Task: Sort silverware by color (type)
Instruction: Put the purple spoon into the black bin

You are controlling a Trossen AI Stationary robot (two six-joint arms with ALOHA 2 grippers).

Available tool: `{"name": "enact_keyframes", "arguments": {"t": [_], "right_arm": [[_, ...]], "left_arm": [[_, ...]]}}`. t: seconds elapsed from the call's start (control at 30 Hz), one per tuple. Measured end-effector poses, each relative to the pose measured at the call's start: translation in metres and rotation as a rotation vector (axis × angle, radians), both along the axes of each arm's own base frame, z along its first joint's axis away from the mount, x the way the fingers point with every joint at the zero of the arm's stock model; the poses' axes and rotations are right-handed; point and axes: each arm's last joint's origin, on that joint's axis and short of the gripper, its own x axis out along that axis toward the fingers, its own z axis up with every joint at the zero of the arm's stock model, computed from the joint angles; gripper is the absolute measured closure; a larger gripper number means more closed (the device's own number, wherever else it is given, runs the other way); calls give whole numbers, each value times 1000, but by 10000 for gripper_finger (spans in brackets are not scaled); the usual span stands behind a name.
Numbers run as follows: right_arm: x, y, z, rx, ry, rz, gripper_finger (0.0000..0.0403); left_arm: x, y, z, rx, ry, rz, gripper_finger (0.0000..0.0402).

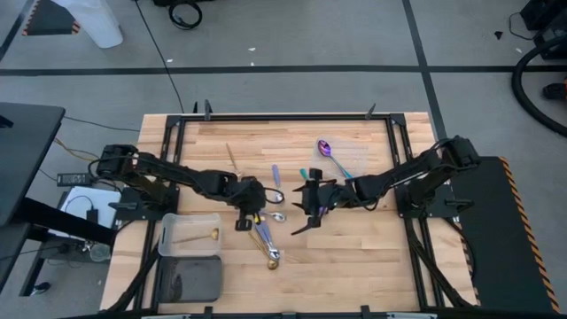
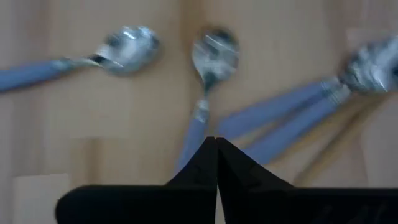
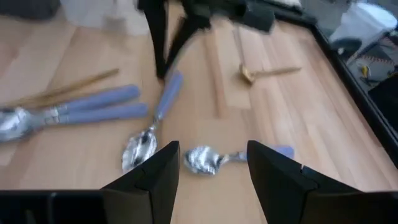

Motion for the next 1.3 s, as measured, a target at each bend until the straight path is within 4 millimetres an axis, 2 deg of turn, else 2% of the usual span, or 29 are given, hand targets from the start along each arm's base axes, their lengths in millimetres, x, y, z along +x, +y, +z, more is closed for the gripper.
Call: {"name": "enact_keyframes", "arguments": {"t": [0.23, 0.37, 0.5, 0.57, 0.83, 0.93, 1.07, 1.3], "right_arm": [[2, -7, 5, 41, -24, 46, 206], [3, -10, 5, 59, -28, 57, 206], [3, -10, 6, 64, -41, 62, 206], [3, -8, 6, 70, -40, 67, 206], [3, -8, 6, 100, -39, 81, 206], [3, -7, 5, 112, -38, 83, 206], [3, -7, 6, 116, -40, 85, 206], [3, -7, 5, 128, -32, 79, 206]], "left_arm": [[7, -1, -7, 8, -20, 72, 326], [8, -1, -19, 17, 31, 65, 286], [12, -1, -35, 31, 78, 53, 268], [10, -1, -43, 42, 120, 42, 267], [10, -1, -49, 57, 165, 20, 271], [9, -1, -52, 66, 197, 0, 294], [9, -1, -57, 71, 224, -10, 349], [9, -1, -57, 78, 224, -20, 349]]}}
